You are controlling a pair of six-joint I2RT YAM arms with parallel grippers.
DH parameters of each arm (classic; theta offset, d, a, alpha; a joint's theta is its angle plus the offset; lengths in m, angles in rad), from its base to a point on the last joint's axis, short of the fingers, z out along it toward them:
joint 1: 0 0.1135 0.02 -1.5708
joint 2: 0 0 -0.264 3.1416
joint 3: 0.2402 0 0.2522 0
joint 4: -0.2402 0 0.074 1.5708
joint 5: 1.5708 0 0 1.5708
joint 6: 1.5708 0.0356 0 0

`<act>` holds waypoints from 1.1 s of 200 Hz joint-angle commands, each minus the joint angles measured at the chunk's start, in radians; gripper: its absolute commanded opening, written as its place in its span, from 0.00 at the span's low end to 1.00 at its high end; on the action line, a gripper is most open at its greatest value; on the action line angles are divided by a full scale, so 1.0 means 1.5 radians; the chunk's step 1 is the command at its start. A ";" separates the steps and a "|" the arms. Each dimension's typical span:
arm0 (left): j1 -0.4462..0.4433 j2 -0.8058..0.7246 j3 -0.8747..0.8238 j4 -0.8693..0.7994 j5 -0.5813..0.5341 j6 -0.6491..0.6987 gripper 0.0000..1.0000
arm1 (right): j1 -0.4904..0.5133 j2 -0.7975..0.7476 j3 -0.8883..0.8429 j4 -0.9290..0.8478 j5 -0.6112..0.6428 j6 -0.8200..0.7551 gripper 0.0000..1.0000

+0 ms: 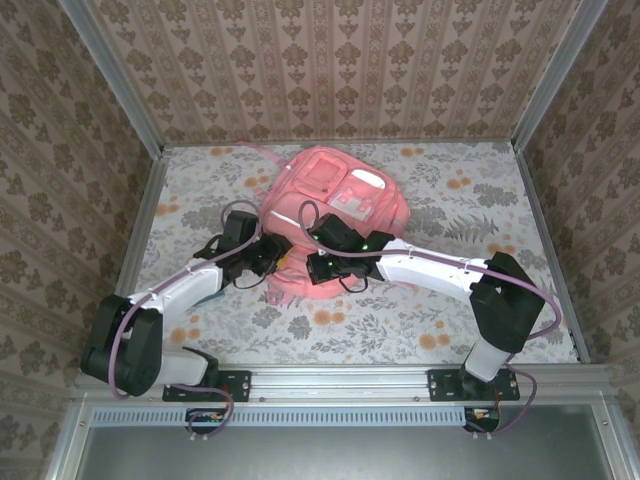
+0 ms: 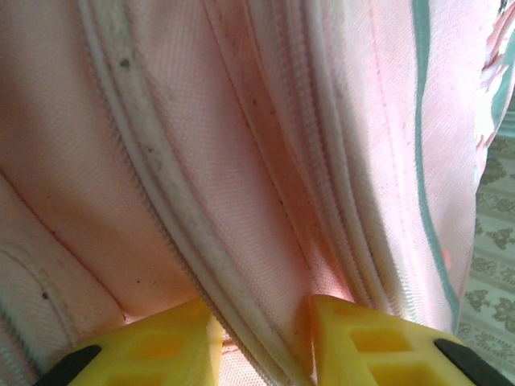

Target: Pack the student bag

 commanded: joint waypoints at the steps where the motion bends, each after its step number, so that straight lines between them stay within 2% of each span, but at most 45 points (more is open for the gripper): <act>1: -0.002 -0.009 -0.010 0.011 -0.049 -0.005 0.21 | 0.004 -0.025 0.015 -0.055 0.049 -0.026 0.00; 37: -0.002 -0.029 -0.008 -0.025 -0.084 0.027 0.00 | -0.008 -0.048 0.000 -0.162 0.181 -0.042 0.00; 118: 0.013 -0.022 0.002 -0.023 -0.074 0.049 0.00 | -0.137 -0.116 -0.079 -0.169 0.219 -0.074 0.00; 177: 0.015 -0.022 0.014 -0.051 -0.041 0.088 0.00 | -0.252 -0.031 -0.017 -0.169 0.211 -0.140 0.00; 220: 0.011 -0.018 0.025 -0.074 -0.018 0.113 0.00 | -0.308 0.028 0.036 -0.183 0.206 -0.119 0.00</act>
